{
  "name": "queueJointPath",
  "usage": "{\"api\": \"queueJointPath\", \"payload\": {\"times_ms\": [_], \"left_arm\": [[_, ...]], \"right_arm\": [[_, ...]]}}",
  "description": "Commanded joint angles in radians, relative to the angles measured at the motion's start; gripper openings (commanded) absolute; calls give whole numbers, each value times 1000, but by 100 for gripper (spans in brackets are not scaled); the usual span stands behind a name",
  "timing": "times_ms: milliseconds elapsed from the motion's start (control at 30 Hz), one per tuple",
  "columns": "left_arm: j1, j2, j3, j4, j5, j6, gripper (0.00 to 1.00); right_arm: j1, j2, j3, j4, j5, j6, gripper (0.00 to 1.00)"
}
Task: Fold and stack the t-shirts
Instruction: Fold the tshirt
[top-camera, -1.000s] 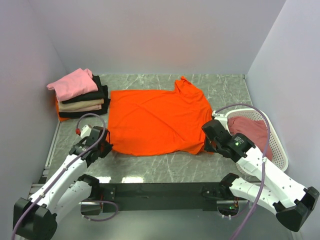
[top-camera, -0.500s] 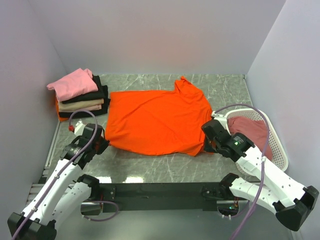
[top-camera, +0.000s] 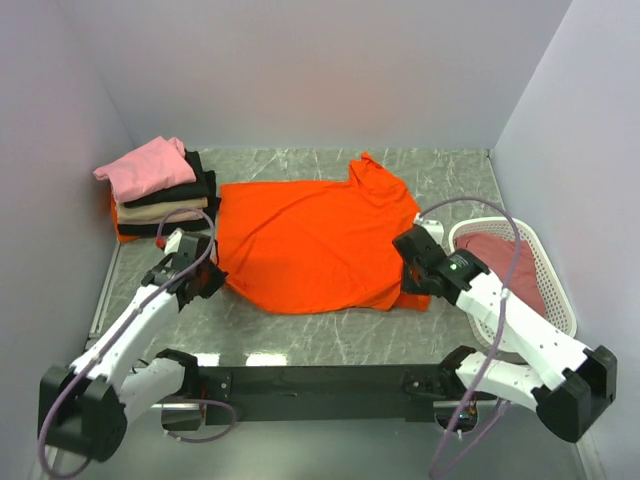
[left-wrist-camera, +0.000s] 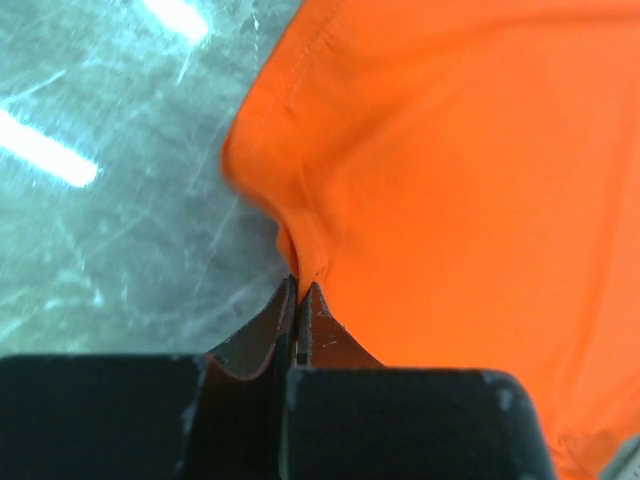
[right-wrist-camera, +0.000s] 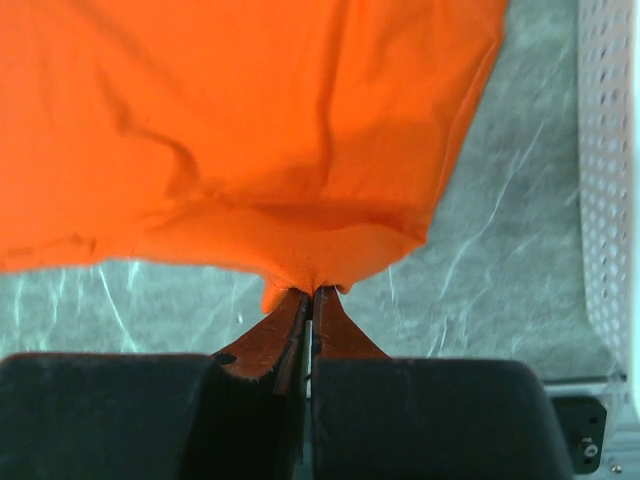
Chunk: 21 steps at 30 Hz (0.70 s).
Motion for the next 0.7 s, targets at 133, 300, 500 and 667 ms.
{"api": "queueJointPath", "payload": {"times_ms": [133,300,500,667], "left_arm": [[74,206,75,233,110,157,1],[108,379,162,292,142,220,0],[160,536,251,345,237,263,0],[182,607,304,345,296,283,1]], "right_arm": [[-139,140,114,161,27,-135,0],[-193,305,186,215,22,-204,0],[-269,471,272,250,18,-268,0],[-311,592,344,252,4,-303,0]]}}
